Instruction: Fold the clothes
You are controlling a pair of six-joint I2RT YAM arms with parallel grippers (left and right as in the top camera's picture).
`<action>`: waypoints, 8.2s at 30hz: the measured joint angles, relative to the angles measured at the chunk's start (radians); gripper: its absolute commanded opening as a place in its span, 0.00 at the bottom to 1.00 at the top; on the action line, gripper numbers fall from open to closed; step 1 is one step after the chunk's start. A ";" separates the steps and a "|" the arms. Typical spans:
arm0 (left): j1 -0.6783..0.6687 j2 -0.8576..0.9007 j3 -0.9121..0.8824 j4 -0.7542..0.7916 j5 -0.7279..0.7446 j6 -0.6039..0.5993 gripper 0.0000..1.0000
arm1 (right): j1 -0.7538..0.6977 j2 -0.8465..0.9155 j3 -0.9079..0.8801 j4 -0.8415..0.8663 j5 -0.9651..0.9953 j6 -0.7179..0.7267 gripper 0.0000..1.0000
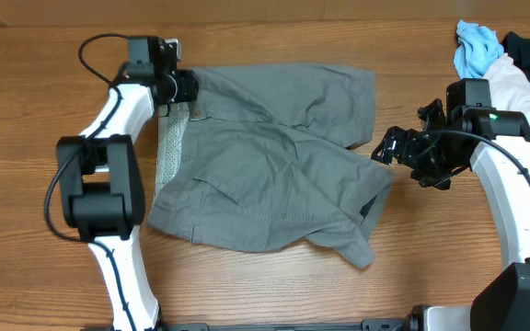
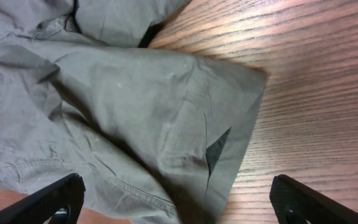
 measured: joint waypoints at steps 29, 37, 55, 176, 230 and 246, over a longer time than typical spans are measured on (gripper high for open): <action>0.042 0.043 0.058 -0.571 0.083 0.106 0.51 | 0.000 0.000 0.000 0.000 0.000 0.000 1.00; 0.078 0.069 0.057 -0.650 0.255 0.166 0.44 | 0.000 0.000 0.000 0.000 0.000 0.000 1.00; 0.142 0.052 0.056 -0.859 0.473 0.206 0.09 | 0.000 0.000 0.000 0.000 0.000 0.000 1.00; -0.146 -0.171 -0.055 -0.727 -0.153 -0.240 0.04 | 0.000 0.000 0.000 0.000 0.000 0.000 1.00; -0.187 0.051 0.166 -0.172 0.187 -0.258 0.18 | 0.000 0.000 0.000 0.000 0.000 0.000 1.00; -0.180 -0.305 0.221 -0.574 -0.231 -0.102 1.00 | 0.000 0.000 0.000 0.138 0.000 0.004 1.00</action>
